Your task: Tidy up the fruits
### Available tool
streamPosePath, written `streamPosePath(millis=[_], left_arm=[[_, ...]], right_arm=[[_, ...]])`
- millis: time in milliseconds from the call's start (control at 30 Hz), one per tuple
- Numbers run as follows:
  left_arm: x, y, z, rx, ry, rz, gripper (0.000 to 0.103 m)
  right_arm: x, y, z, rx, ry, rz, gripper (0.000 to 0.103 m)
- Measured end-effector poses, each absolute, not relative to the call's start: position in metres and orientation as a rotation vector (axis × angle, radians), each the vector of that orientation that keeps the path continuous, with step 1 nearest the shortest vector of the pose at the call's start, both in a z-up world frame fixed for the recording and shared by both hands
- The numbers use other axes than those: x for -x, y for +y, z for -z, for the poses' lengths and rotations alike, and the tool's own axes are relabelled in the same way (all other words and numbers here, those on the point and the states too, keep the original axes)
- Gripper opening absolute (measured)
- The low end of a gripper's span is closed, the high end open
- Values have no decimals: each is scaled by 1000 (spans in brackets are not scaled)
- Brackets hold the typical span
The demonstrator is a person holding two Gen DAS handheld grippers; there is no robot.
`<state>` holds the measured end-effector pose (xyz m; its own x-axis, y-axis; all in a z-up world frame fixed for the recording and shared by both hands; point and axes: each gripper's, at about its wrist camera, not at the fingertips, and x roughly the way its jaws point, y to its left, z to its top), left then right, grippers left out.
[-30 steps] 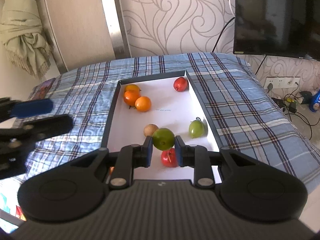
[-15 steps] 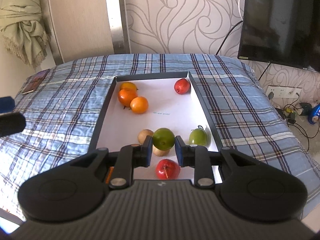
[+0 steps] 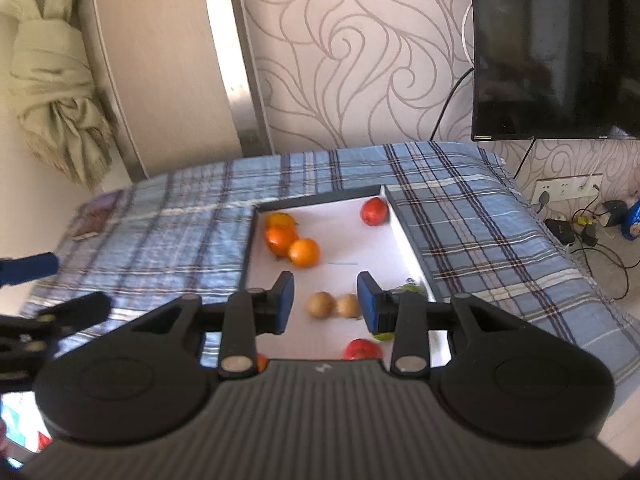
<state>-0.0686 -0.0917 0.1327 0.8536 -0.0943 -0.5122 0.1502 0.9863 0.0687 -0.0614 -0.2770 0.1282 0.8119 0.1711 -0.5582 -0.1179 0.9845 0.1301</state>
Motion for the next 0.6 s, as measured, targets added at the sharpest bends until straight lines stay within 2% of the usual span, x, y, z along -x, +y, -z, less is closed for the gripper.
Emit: streamPosePath(millis=[200,400,600], left_arm=[[63,-54,-137,-89,489,105,103],[60,-28,-137,-204,414,85,103],[56,-17,-146,-126,428,175,103]], right_arm=[[87,-263,-145,-141,604,-134,39],[107,-252,-149,-197,634,-40,39],[131,-246,-149,-224,689,67,39]])
